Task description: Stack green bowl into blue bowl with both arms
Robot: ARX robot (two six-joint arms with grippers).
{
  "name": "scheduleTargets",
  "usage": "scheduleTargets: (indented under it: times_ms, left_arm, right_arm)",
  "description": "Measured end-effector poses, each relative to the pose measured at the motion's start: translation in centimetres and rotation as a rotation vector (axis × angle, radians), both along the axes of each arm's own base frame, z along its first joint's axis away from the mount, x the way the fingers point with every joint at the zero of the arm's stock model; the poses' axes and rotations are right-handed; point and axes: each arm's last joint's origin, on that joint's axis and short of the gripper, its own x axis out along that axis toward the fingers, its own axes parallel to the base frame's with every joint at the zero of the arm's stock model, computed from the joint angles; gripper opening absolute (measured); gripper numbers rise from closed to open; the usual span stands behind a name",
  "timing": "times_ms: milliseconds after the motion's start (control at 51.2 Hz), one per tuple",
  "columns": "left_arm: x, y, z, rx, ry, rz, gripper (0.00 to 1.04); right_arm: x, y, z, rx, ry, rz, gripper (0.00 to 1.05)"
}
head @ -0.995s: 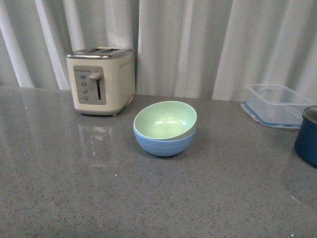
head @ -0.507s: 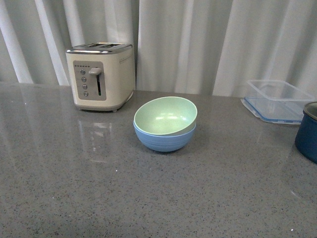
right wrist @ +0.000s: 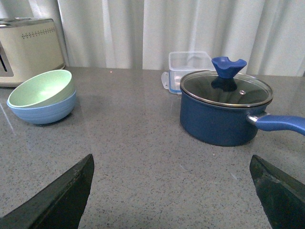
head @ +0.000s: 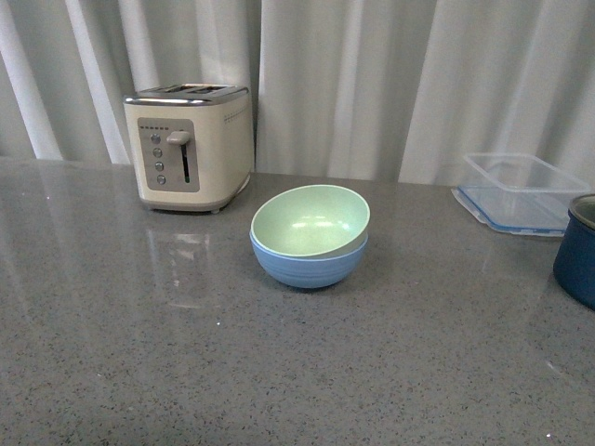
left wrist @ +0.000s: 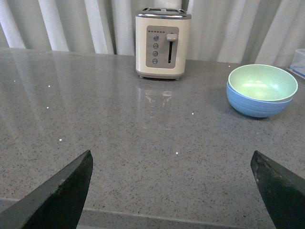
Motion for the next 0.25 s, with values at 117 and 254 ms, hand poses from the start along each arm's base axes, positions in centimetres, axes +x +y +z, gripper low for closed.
scheduleTargets:
  times_ms: [117,254]
  left_arm:
    - [0.0,0.0,0.0,0.0,0.0,0.0,0.98]
    - [0.0,0.0,0.0,0.0,0.0,0.0,0.98]
  right_arm:
    - [0.0,0.0,0.0,0.0,0.0,0.0,0.95]
    - [0.0,0.0,0.0,0.0,0.0,0.0,0.95]
